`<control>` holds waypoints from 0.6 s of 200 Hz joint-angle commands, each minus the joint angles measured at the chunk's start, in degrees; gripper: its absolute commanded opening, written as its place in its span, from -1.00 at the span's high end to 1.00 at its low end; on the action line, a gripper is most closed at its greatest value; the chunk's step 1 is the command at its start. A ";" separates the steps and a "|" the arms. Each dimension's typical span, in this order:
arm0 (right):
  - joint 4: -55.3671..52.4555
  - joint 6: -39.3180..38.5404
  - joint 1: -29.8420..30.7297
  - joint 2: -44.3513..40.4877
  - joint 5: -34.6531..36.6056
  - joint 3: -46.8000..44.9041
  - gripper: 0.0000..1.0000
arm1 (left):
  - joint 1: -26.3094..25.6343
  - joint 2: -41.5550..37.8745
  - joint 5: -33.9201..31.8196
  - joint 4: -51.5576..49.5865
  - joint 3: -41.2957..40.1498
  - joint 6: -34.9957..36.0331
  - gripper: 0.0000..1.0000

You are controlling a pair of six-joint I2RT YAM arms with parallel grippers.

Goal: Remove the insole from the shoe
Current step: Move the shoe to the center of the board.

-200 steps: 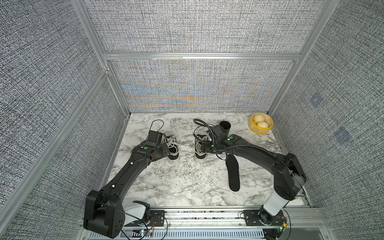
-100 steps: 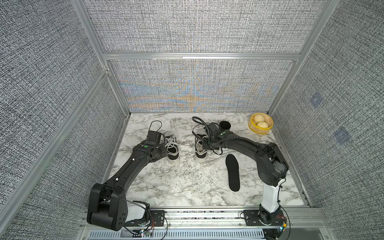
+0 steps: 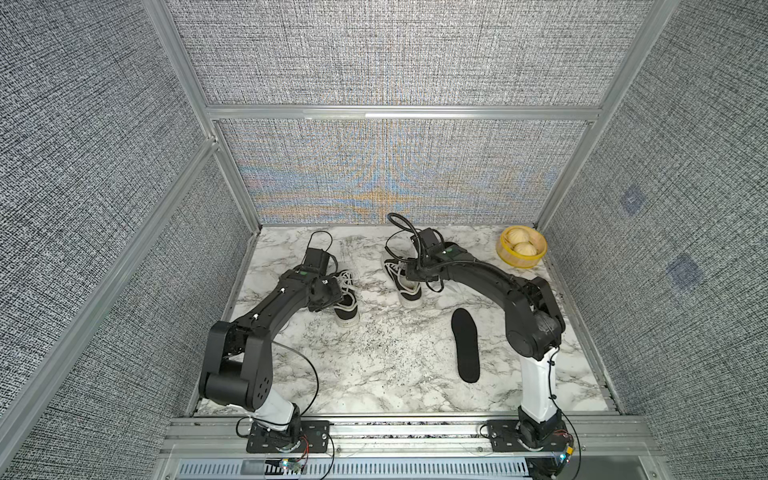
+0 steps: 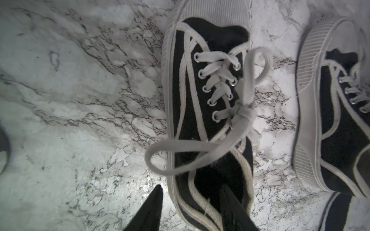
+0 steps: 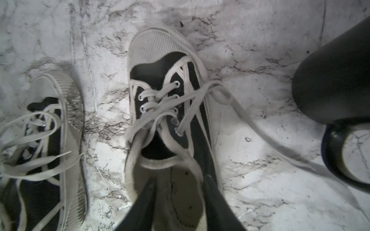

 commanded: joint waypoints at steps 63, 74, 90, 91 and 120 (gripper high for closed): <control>6.22 -0.04 1.20 -20.71 -2.92 -18.15 -0.06 | 0.00 5.61 1.70 -1.70 2.27 6.52 1.00; 6.64 0.66 1.85 -23.19 -3.48 -20.92 -0.06 | -0.11 4.44 2.85 -1.29 1.10 6.67 1.00; 7.33 1.58 2.87 -26.14 -4.51 -24.40 -0.06 | -0.56 1.76 3.91 -0.91 -1.37 6.80 1.00; 7.34 1.60 2.95 -26.35 -4.59 -24.65 -0.05 | -0.62 1.55 3.95 -0.91 -1.55 6.81 1.00; 7.97 3.23 4.95 -29.95 -5.76 -29.65 -0.06 | -4.09 -5.02 4.65 -0.73 -7.72 6.14 1.00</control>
